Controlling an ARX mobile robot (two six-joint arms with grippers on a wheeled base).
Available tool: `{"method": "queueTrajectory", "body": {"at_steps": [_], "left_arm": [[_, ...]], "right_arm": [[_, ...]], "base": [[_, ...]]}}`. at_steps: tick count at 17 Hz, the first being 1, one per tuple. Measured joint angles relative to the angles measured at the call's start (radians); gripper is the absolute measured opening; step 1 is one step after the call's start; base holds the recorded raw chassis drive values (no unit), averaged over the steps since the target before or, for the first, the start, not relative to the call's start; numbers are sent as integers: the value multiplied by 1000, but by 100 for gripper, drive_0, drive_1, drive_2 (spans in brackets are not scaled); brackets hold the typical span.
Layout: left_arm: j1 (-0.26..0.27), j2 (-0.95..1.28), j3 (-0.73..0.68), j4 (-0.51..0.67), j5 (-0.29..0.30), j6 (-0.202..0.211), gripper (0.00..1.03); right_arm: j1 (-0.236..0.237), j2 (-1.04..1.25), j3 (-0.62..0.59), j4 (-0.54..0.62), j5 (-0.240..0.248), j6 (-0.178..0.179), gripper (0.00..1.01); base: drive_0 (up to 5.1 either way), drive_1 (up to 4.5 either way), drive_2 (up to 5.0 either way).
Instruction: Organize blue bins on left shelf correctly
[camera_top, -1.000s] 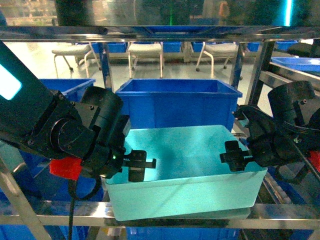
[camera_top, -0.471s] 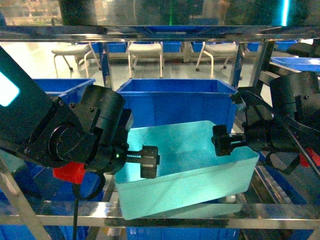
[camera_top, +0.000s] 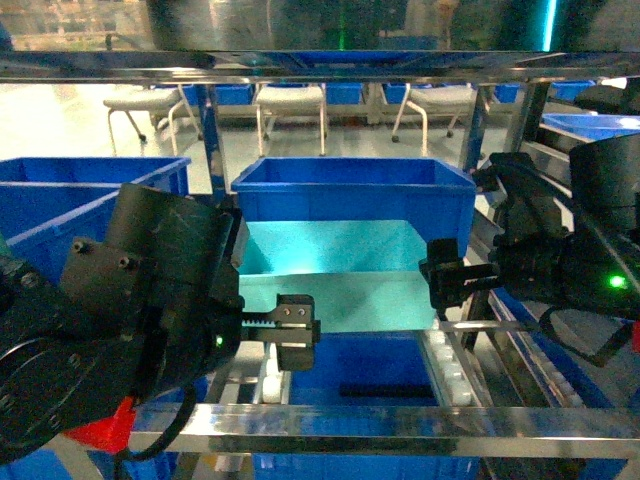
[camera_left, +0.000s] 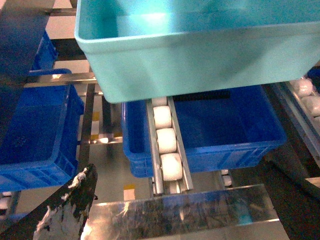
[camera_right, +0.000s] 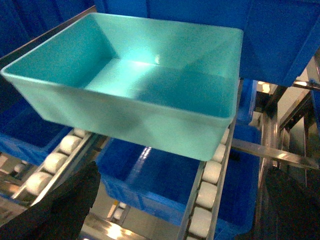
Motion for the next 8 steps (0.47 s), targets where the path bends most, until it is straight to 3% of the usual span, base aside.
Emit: {"method": "queueTrajectory", "body": {"at_steps": [8], "left_arm": [[-46,-110,-125,6,-18,-63,98]], "right_arm": [[6,-117,-119,11,-12,26,98]], "base": [[0,0,0]]}}
